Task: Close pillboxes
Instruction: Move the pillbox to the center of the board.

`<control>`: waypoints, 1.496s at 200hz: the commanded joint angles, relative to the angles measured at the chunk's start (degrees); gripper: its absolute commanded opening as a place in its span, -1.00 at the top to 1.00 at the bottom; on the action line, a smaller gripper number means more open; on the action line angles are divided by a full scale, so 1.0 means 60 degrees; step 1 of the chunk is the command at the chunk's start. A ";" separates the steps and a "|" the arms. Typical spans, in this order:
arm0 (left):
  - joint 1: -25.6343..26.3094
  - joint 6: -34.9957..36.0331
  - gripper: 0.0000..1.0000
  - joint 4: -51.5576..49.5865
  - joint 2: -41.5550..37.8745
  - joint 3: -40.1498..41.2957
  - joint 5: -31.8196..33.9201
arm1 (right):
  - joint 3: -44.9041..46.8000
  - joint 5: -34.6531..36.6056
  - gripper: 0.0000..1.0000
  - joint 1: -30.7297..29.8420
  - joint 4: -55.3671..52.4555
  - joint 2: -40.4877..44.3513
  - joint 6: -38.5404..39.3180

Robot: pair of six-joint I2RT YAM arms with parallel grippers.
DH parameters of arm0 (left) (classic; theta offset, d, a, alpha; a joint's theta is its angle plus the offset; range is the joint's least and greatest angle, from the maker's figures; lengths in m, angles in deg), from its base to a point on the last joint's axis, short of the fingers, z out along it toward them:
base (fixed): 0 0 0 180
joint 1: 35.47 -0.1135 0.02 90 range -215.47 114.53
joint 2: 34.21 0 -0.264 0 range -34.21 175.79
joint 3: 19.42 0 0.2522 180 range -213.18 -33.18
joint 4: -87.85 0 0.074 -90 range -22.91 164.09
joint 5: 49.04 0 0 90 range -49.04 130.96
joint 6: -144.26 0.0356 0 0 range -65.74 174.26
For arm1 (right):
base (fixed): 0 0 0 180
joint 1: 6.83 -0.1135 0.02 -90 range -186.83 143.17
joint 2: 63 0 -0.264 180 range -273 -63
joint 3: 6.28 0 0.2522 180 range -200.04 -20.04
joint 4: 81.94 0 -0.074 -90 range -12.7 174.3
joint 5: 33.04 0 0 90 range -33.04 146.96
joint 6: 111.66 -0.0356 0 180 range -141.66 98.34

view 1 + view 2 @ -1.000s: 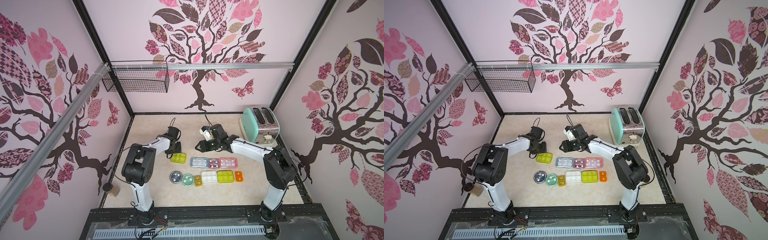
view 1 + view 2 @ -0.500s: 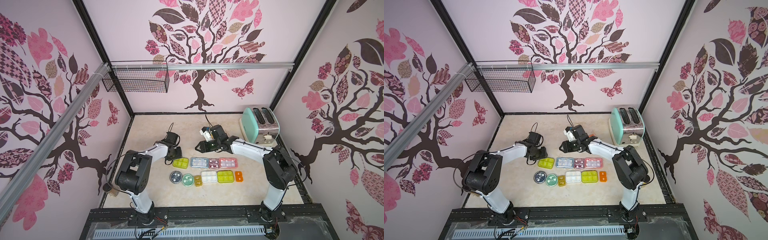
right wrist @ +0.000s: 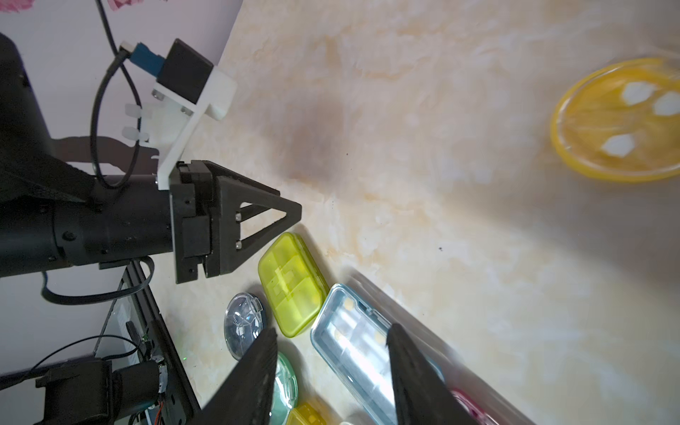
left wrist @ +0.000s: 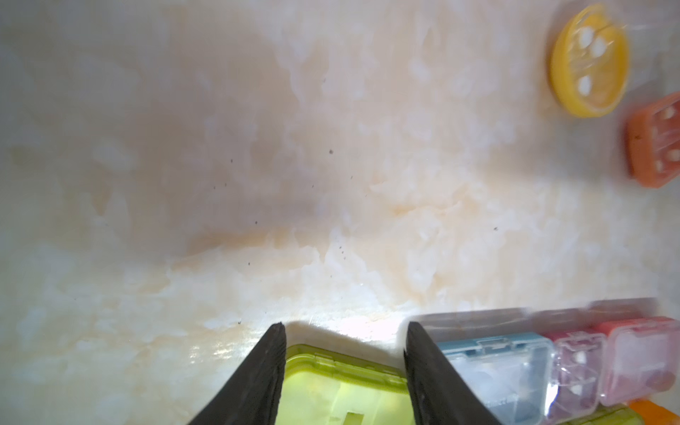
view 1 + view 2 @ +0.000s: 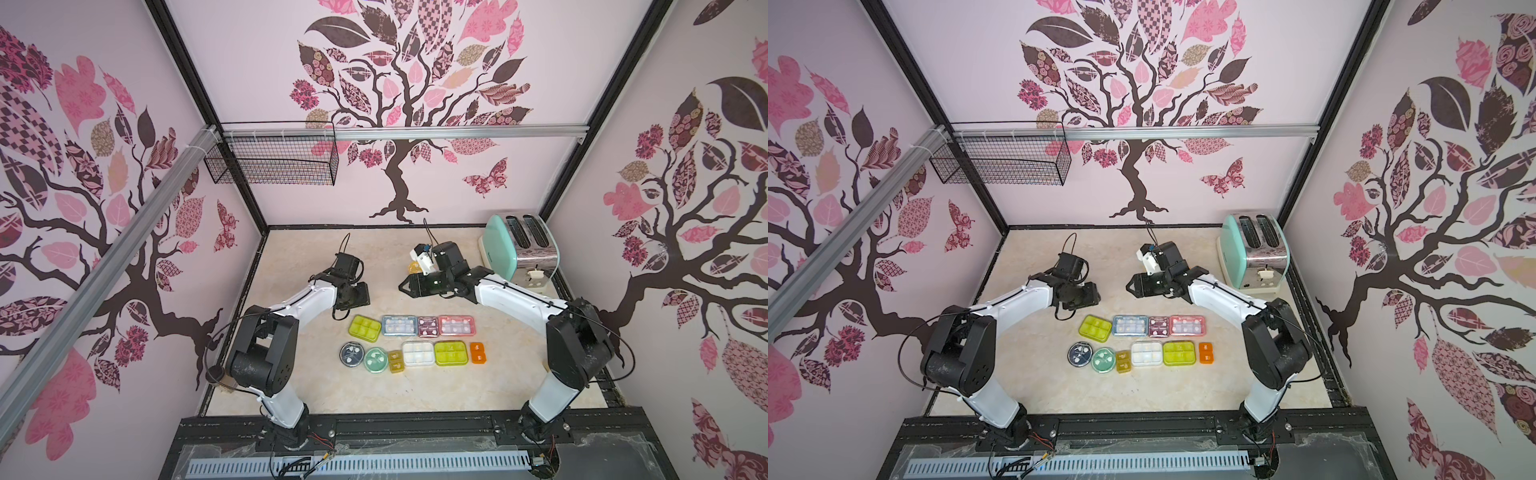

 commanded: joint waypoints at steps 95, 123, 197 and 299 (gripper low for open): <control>0.0331 0.1175 -0.20 -0.0590 0.3032 -0.4609 -0.1098 | 0.2188 0.0638 -0.52 0.1366 -0.0385 0.1950 -0.0233; 0.0572 0.1239 -0.34 -0.0631 0.3696 -0.5353 -0.1357 | 0.3284 0.0650 -0.99 0.1532 0.0392 0.2462 -0.0427; 0.0634 0.0498 -0.34 -0.0420 0.4947 -0.6407 -0.1794 | 0.5363 0.1118 -0.99 0.1655 0.2209 0.3848 -0.1719; 0.0817 -0.0129 -0.18 -0.0261 0.6334 -0.7498 -0.2436 | 0.5474 -0.0609 -0.99 0.1967 0.1373 0.3884 -0.1559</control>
